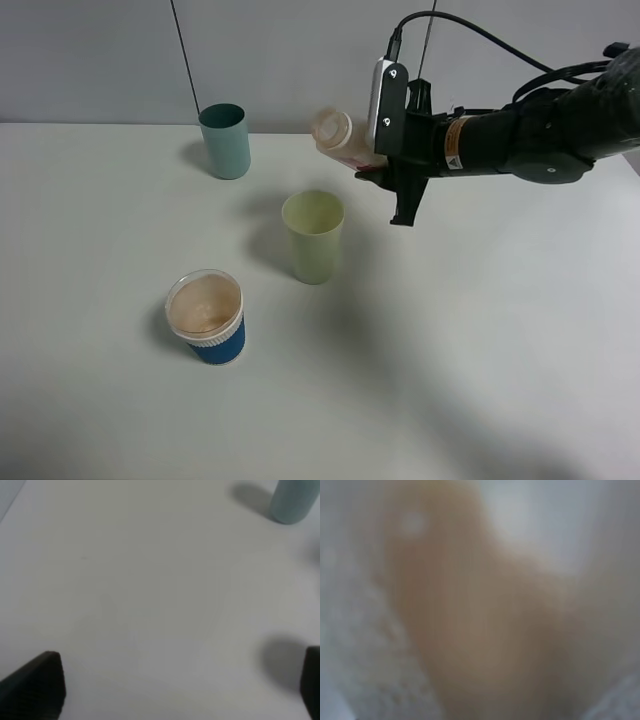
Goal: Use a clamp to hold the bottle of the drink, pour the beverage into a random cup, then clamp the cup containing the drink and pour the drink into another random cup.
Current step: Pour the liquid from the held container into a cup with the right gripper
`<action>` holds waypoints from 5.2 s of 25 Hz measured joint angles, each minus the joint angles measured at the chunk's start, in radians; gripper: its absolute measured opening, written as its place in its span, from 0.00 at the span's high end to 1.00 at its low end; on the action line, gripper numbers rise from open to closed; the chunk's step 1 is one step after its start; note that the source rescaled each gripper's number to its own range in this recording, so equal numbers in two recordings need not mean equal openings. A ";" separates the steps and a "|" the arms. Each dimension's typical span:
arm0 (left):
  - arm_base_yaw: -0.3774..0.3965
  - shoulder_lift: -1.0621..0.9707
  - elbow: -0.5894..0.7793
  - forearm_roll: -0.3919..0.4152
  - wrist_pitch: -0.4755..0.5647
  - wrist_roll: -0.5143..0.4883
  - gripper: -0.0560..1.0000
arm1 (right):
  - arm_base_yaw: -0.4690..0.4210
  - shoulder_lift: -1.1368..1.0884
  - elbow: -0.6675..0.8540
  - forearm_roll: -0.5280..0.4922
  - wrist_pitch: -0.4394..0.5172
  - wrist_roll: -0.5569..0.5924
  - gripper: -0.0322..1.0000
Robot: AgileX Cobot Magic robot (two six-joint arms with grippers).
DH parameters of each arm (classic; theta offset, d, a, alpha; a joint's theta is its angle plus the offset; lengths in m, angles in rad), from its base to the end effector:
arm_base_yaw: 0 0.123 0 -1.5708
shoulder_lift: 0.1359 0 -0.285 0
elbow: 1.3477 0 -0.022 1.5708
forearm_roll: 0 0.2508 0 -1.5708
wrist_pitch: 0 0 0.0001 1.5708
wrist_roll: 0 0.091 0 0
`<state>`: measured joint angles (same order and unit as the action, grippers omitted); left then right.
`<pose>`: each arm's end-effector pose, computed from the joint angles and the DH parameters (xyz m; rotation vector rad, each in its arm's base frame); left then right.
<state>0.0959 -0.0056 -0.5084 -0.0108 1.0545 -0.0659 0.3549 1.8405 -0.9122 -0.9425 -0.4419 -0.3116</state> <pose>-0.0063 -0.0015 0.2801 -0.1630 2.0175 0.0061 0.3341 0.1573 0.1665 -1.6185 1.3449 -0.1320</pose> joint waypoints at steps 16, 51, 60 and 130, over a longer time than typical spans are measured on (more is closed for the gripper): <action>0.000 0.000 0.000 0.000 0.000 0.000 0.04 | 0.045 0.000 0.000 -0.056 0.071 -0.004 0.95; 0.000 0.000 0.000 0.000 0.000 0.000 0.04 | 0.068 0.000 -0.043 -0.187 0.214 -0.051 0.95; 0.000 0.000 0.000 0.000 0.000 0.000 0.04 | 0.071 0.000 -0.043 -0.218 0.235 -0.065 0.95; 0.000 0.000 0.000 0.000 0.000 0.000 0.04 | 0.130 -0.028 -0.093 -0.370 0.371 -0.149 0.95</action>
<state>0.0959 -0.0056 -0.5084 -0.0108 1.0545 -0.0659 0.4849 1.8122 -1.0048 -1.3120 -0.0710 -0.4605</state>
